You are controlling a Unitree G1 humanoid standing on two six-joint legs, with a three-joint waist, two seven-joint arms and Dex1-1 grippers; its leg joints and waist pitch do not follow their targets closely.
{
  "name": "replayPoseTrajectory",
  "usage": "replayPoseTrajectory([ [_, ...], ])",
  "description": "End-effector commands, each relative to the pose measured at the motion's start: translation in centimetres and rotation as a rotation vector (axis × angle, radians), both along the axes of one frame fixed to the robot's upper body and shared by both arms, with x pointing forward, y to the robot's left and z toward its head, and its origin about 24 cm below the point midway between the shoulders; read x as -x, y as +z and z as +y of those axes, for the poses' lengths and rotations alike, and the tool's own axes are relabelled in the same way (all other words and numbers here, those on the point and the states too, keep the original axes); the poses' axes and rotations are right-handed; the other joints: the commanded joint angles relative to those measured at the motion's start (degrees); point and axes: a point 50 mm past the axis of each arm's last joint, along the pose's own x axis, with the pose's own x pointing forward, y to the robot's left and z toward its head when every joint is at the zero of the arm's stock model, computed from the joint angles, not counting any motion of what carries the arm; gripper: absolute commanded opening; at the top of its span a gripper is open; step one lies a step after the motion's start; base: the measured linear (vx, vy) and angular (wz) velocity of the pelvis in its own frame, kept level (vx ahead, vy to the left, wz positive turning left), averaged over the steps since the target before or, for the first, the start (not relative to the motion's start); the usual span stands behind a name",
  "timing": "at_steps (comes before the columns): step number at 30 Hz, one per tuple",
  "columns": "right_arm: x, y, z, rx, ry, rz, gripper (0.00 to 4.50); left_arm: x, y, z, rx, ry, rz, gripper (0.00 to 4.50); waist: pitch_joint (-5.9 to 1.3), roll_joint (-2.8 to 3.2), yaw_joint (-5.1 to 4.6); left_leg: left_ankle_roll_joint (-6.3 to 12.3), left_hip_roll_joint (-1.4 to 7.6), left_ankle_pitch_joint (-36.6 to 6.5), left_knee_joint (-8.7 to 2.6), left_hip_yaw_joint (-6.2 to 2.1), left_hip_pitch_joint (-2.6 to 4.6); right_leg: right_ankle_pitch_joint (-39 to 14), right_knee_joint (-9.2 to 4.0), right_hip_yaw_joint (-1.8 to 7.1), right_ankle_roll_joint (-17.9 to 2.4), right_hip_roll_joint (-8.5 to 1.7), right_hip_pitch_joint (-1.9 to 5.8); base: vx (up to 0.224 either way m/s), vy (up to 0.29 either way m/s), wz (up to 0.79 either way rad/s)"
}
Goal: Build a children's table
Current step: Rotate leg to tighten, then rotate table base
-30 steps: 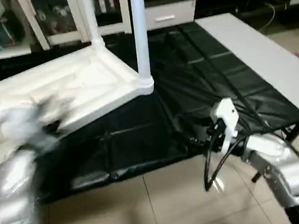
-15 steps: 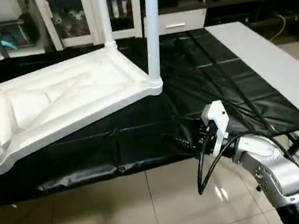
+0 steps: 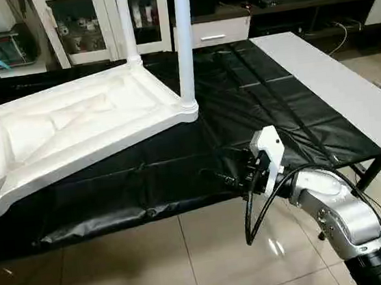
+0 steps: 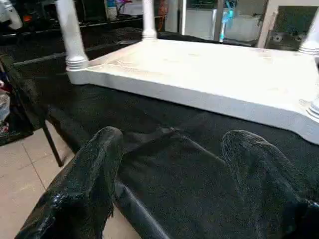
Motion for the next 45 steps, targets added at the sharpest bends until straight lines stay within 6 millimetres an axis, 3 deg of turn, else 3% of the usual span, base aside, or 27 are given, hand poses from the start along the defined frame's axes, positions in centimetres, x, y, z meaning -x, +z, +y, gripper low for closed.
replayPoseTrajectory([
  [1,-0.4,0.6,-0.2,0.003,-0.015,-0.032,3.48,-1.0,-0.6,-0.5,-0.002,-0.005,0.062,4.45,-1.99,1.82,-0.86,-0.95,-0.24,-37.9,-4.83,-0.42,2.79,-35.7,-6.89,0.06,-2.2,-1.76,0.38,0.0,0.0,0.0],
  [2,-0.4,0.7,-0.2,0.003,-0.017,-0.033,3.48,-1.1,-0.6,-0.4,-0.003,0.006,0.063,4.45,-1.77,1.89,-0.9,-0.91,-0.22,-39.0,-5.02,-0.49,2.88,-36.3,-7.31,-0.44,-1.7,-1.47,0.43,0.0,0.0,0.0],
  [3,-0.4,0.7,-0.3,0.003,-0.019,-0.034,3.48,-1.1,-0.6,-0.2,-0.002,0.021,0.058,4.45,-1.41,2.23,-1.16,-0.75,-0.07,-42.0,-5.12,-0.64,3.74,-36.9,-8.08,-1.77,-0.7,-1.14,0.45,0.0,0.0,0.0],
  [4,-0.4,0.7,-0.4,0.005,-0.02,-0.035,3.48,-1.1,-0.6,0.0,0.005,0.04,0.049,4.45,-0.96,2.91,-1.56,-0.65,0.74,-46.6,-6.35,-0.88,3.77,-34.3,-7.73,-3.78,-0.6,-0.26,1.66,0.0,0.0,0.0],
  [5,-0.3,0.7,-0.4,0.007,-0.02,-0.035,3.48,-1.0,-0.5,0.1,0.008,0.053,0.043,4.45,-0.72,3.99,-1.31,-0.84,1.85,-50.0,-8.55,-0.93,2.08,-29.9,-4.88,-4.17,-1.6,0.14,3.71,-0.09,-0.036,0.02],
  [6,-0.3,0.6,-0.5,0.009,-0.02,-0.035,3.48,-0.9,-0.5,0.3,0.011,0.065,0.037,4.45,-1.64,3.84,2.98,-0.52,4.55,-52.7,-12.15,-0.2,-3.4,-13.1,7.04,0.16,-3.6,-0.8,7.99,-0.09,-0.036,0.02],
  [7,-0.3,0.6,-0.5,0.011,-0.021,-0.034,3.48,-0.8,-0.5,0.5,0.012,0.083,0.036,4.45,-1.65,1.76,2.57,-0.8,2.02,-45.6,-9.89,2.04,0.98,-24.2,4.82,3.72,-2.1,-1.36,3.75,-0.041,-0.108,0.08],
  [8,-0.2,0.5,-0.6,0.013,-0.022,-0.032,3.48,-0.5,-0.5,0.9,0.018,0.111,0.032,4.45,-2.2,-0.93,1.98,-1.77,-0.51,-36.2,-4.1,1.2,3.88,-40.6,-2.38,4.44,-0.9,-3.58,-0.17,0.052,-0.074,-0.09],
  [9,-0.2,0.5,-0.7,0.015,-0.022,-0.03,3.48,-0.3,-0.6,1.4,0.024,0.142,0.031,4.45,-1.72,-1.05,1.97,-0.15,-1.62,-19.8,2.58,-0.19,3.34,-59.3,-7.25,5.36,-1.1,-8.4,-1.14,0.052,-0.074,-0.09],
  [10,-0.2,0.5,-0.7,0.015,-0.021,-0.029,3.48,-0.2,-0.6,1.6,0.027,0.156,0.031,4.45,-3.14,0.01,3.24,-0.86,-0.36,-10.2,-2.59,-0.74,-1.05,-46.7,-3.88,4.28,-1.2,-6.03,3.58,0.065,-0.008,-0.32],
  [11,-0.2,0.5,-0.7,0.017,-0.018,-0.028,3.48,-0.1,-0.6,1.9,0.035,0.169,0.029,4.45,-3.09,1.12,3.22,-2.29,-0.13,-12.7,-3.89,-0.54,-0.56,-33.2,-2.83,3.53,-2.7,-3.15,1.87,0.0,0.0,0.0],
  [12,-0.2,0.5,-0.7,0.018,-0.016,-0.028,3.48,-0.1,-0.6,2.0,0.044,0.175,0.026,4.45,-3.55,1.23,3.09,-2.51,0.1,-13.2,-3.84,-0.53,-0.13,-26.6,-2.22,3.63,-4.1,-2.83,1.84,0.0,0.0,0.0],
  [13,-0.2,0.5,-0.7,0.019,-0.01,-0.027,3.48,0.0,-0.7,2.3,0.059,0.191,0.019,4.45,-3.24,1.79,2.89,-2.53,0.3,-17.1,-4.41,-0.59,-0.1,-20.9,-1.69,3.65,-7.0,-2.2,1.57,0.0,0.0,0.0],
  [15,-0.3,0.6,-0.7,0.019,-0.008,-0.029,3.48,-0.1,-0.7,2.3,0.063,0.193,0.019,4.45,-3.03,1.32,2.42,-2.92,0.16,-22.7,-4.68,-0.65,-0.21,-22.7,-1.92,3.84,-8.2,-2.22,1.68,0.0,0.0,0.0],
  [17,-0.5,0.8,-0.6,0.019,-0.005,-0.032,3.48,-0.2,-0.6,2.1,0.064,0.17,0.013,4.45,-3.08,1.26,2.22,-2.8,0.2,-22.9,-4.81,-0.7,-0.29,-22.3,-1.95,3.93,-8.4,-2.23,1.75,0.0,0.0,0.0],
  [18,-0.5,0.8,-0.6,0.019,-0.005,-0.032,3.48,-0.2,-0.6,2.1,0.064,0.17,0.013,4.45,-3.15,1.31,2.08,-2.72,0.22,-22.4,-4.94,-0.76,-0.43,-21.1,-1.91,3.93,-8.5,-2.19,1.92,0.0,0.0,0.0],
  [19,-0.7,0.8,-0.6,0.019,-0.004,-0.035,3.48,-0.4,-0.6,1.9,0.062,0.15,0.016,4.45,-3.16,0.88,1.95,-2.52,0.14,-21.6,-4.94,-0.65,-0.61,-19.7,-1.94,4.0,-8.5,-2.16,2.04,0.0,0.0,0.0],
  [20,-0.8,0.9,-0.5,0.019,-0.002,-0.037,3.48,-0.7,-0.6,1.7,0.056,0.13,0.021,4.45,-3.14,0.82,1.96,-2.41,0.07,-21.2,-4.93,-0.61,-0.65,-19.4,-1.89,4.04,-8.5,-2.15,2.05,0.0,0.0,0.0],
  [21,-0.8,0.9,-0.5,0.019,-0.001,-0.038,3.48,-0.8,-0.6,1.7,0.053,0.122,0.023,4.45,-3.18,0.98,1.96,-2.37,0.07,-21.0,-4.87,-0.52,-0.48,-19.0,-1.94,4.2,-8.6,-2.19,1.9,0.0,0.0,0.0],
  [24,-0.9,1.0,-0.4,0.019,0.003,-0.041,3.48,-1.2,-0.5,1.4,0.05,0.11,0.026,4.45,-3.52,0.43,1.9,-1.74,0.07,-18.0,-4.67,-0.26,-0.5,-14.1,-1.64,4.32,-9.1,-2.12,2.2,0.0,0.0,0.0],
  [28,-0.9,1.1,-0.4,0.022,0.01,-0.045,3.48,-2.0,-0.4,1.0,0.045,0.105,0.035,4.45,-4.02,0.54,2.16,-1.28,0.06,-13.4,-4.2,-0.07,-0.37,-4.3,-0.7,4.25,-10.9,-1.84,2.57,0.0,0.0,0.0],
  [31,-1.0,1.1,-0.4,0.023,0.011,-0.045,3.48,-2.4,-0.4,0.8,0.041,0.099,0.041,4.45,-4.06,0.43,2.22,-0.86,0.03,-12.0,-4.1,0.01,-0.39,-1.2,-0.45,4.15,-11.4,-1.8,2.84,0.0,0.0,0.0],
  [34,-1.0,1.2,-0.4,0.027,0.013,-0.048,3.48,-3.4,-0.4,0.3,0.042,0.073,0.052,4.45,-3.98,0.7,2.36,-0.93,0.06,-13.6,-4.18,0.13,0.06,-2.7,-0.7,4.17,-11.3,-1.79,2.68,0.0,0.0,0.0],
  [38,-1.0,1.2,-0.5,0.03,0.013,-0.05,3.48,-4.1,-0.4,-0.2,0.053,0.016,0.068,4.45,-3.76,0.62,2.64,-1.56,0.23,-16.8,-4.43,0.24,0.23,-6.9,-1.06,4.3,-11.0,-2.03,2.54,0.0,0.0,0.0],
  [41,-1.0,1.3,-0.5,0.033,0.013,-0.052,3.48,-4.5,-0.6,-2.0,0.1,-0.171,0.071,4.45,-3.63,0.99,3.0,-2.51,0.38,-19.6,-4.58,0.33,0.6,-10.7,-1.35,4.47,-10.8,-2.16,2.05,0.0,0.0,0.0],
  [44,-0.9,1.2,-0.6,0.036,0.014,-0.052,3.48,-4.4,-1.2,-4.4,0.099,-0.411,0.125,4.45,-3.41,0.87,3.53,-3.19,0.74,-21.1,-4.7,0.91,0.89,-13.1,-1.57,4.65,-11.1,-2.15,1.44,0.0,0.0,0.0],
  [45,-0.9,1.2,-0.7,0.04,0.015,-0.052,3.48,-4.2,-1.7,-6.1,0.084,-0.547,0.171,4.45,-3.53,0.84,3.69,-3.43,0.86,-21.5,-4.7,1.02,1.01,-13.5,-1.47,4.8,-10.8,-2.19,1.47,0.0,0.0,0.0],
])
